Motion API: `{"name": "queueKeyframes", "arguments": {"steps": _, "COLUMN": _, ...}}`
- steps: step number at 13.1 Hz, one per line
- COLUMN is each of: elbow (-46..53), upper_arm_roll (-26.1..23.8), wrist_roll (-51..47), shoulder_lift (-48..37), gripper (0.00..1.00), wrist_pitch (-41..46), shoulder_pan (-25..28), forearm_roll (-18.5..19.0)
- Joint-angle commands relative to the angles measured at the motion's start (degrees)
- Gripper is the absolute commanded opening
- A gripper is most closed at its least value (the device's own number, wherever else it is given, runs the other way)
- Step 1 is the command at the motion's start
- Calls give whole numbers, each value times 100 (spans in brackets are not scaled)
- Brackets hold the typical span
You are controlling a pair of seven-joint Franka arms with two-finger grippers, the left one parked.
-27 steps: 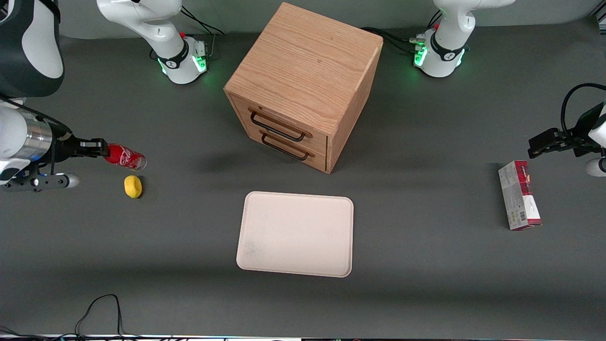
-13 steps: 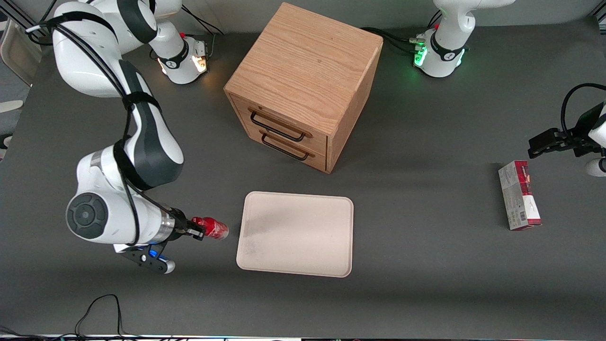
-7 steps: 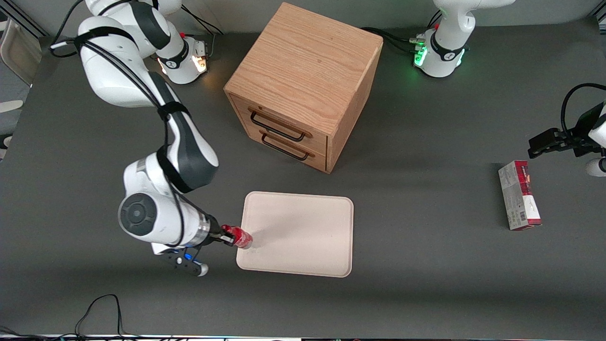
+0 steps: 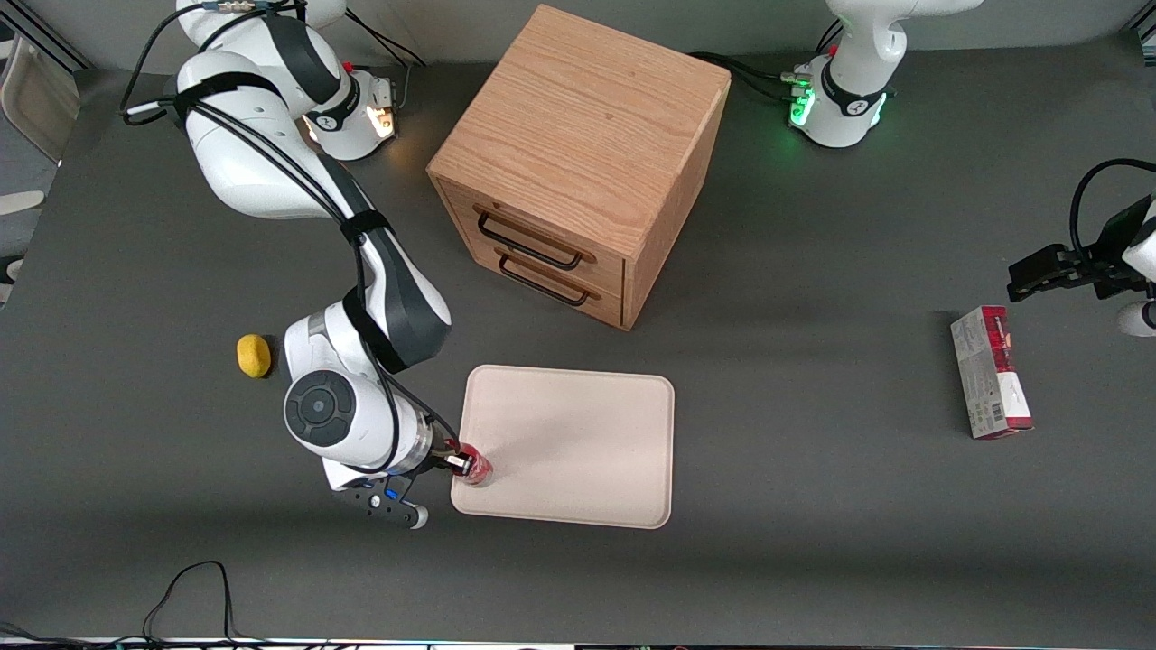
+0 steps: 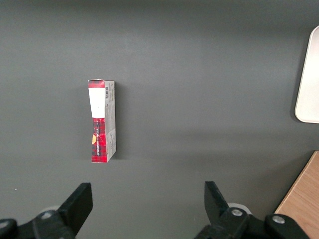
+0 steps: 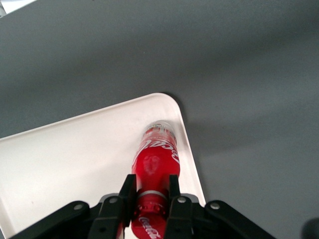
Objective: Place coke bottle on tray
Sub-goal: 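Lower the bottle upright onto the tray's rim area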
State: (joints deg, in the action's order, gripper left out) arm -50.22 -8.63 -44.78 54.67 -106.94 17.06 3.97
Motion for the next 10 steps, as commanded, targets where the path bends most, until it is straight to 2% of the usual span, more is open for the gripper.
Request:
{"name": "queueKeyframes", "arguments": {"steps": 1, "elbow": 267, "upper_arm_roll": 10, "wrist_roll": -118, "shoulder_lift": 132, "gripper": 18, "wrist_pitch": -20, "shoulder_pan": 34, "forearm_roll": 113}}
{"name": "queueKeyframes", "arguments": {"steps": 2, "elbow": 267, "upper_arm_roll": 10, "wrist_roll": -118, "shoulder_lift": 132, "gripper": 94, "wrist_pitch": -28, "shoulder_pan": 43, "forearm_roll": 122}}
{"name": "queueKeyframes", "arguments": {"steps": 3, "elbow": 258, "upper_arm_roll": 10, "wrist_roll": -118, "shoulder_lift": 132, "gripper": 100, "wrist_pitch": -55, "shoulder_pan": 43, "forearm_roll": 122}}
{"name": "queueKeyframes", "arguments": {"steps": 8, "elbow": 258, "upper_arm_roll": 10, "wrist_roll": -110, "shoulder_lift": 79, "gripper": 100, "wrist_pitch": -29, "shoulder_pan": 34, "forearm_roll": 131}}
{"name": "queueKeyframes", "arguments": {"steps": 10, "elbow": 249, "upper_arm_roll": 19, "wrist_roll": -13, "shoulder_lift": -26, "gripper": 100, "wrist_pitch": 321, "shoulder_pan": -1, "forearm_roll": 174}}
